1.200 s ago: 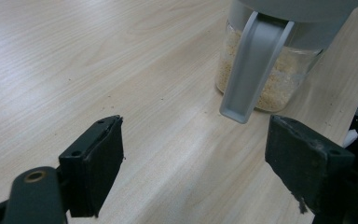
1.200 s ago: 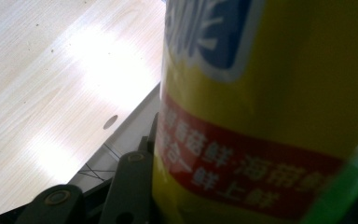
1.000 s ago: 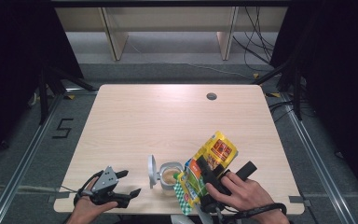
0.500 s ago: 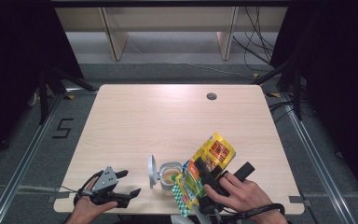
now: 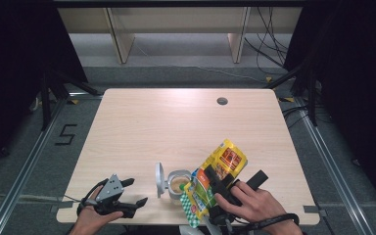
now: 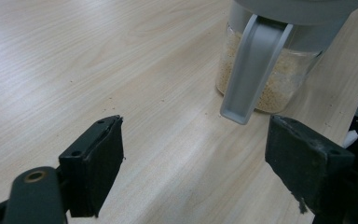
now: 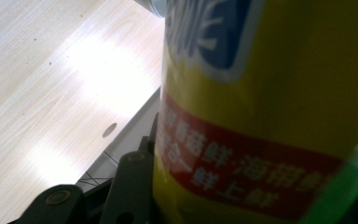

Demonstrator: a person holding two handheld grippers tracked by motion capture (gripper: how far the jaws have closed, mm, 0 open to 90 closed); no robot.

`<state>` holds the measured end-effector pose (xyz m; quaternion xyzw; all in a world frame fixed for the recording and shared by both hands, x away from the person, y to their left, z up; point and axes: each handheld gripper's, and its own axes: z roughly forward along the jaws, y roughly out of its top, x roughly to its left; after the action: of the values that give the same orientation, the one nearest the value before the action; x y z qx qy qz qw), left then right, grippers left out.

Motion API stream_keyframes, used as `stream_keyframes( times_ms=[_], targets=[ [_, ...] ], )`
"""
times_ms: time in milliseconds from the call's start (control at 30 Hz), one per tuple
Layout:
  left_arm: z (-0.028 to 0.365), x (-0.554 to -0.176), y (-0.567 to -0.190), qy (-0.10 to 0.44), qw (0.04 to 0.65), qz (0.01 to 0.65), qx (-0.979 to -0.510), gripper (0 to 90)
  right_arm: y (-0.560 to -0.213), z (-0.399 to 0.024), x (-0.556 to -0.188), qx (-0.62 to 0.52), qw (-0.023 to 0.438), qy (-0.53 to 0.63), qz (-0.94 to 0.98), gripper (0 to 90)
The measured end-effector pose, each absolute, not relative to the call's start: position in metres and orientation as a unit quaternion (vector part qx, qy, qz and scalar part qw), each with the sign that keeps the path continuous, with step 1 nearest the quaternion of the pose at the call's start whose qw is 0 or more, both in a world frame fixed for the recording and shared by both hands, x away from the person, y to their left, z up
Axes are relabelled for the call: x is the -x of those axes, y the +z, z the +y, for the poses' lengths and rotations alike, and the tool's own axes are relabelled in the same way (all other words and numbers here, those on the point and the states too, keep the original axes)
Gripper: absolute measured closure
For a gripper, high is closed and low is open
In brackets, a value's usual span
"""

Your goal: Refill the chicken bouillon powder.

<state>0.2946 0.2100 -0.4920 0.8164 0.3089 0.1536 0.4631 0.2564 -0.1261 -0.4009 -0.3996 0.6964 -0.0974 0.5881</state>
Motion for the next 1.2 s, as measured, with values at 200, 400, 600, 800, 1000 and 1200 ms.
stream_keyframes(
  times_ms=[200,400,600,800,1000,1200],
  targets=[
    [0.211,-0.296,-0.491,0.16,0.457,0.3,-0.822,18.8,-0.4,-0.13,-0.258,0.393,0.589,-0.102,0.699,67.1],
    [0.211,-0.295,-0.492,0.15,0.46,0.31,-0.819,18.8,-0.399,-0.134,-0.259,0.388,0.588,-0.106,0.701,67.2],
    [0.211,-0.296,-0.491,0.161,0.458,0.299,-0.822,18.8,-0.397,-0.136,-0.26,0.386,0.589,-0.11,0.701,67.2],
    [0.211,-0.296,-0.492,0.159,0.459,0.299,-0.821,18.8,-0.397,-0.141,-0.259,0.355,0.601,-0.098,0.709,67.2],
    [0.211,-0.295,-0.492,0.151,0.459,0.31,-0.819,18.8,-0.394,-0.138,-0.261,0.388,0.593,-0.107,0.698,67.3],
    [0.211,-0.295,-0.492,0.155,0.459,0.309,-0.818,18.8,-0.394,-0.14,-0.263,0.386,0.598,-0.105,0.695,67.2]
  ],
)
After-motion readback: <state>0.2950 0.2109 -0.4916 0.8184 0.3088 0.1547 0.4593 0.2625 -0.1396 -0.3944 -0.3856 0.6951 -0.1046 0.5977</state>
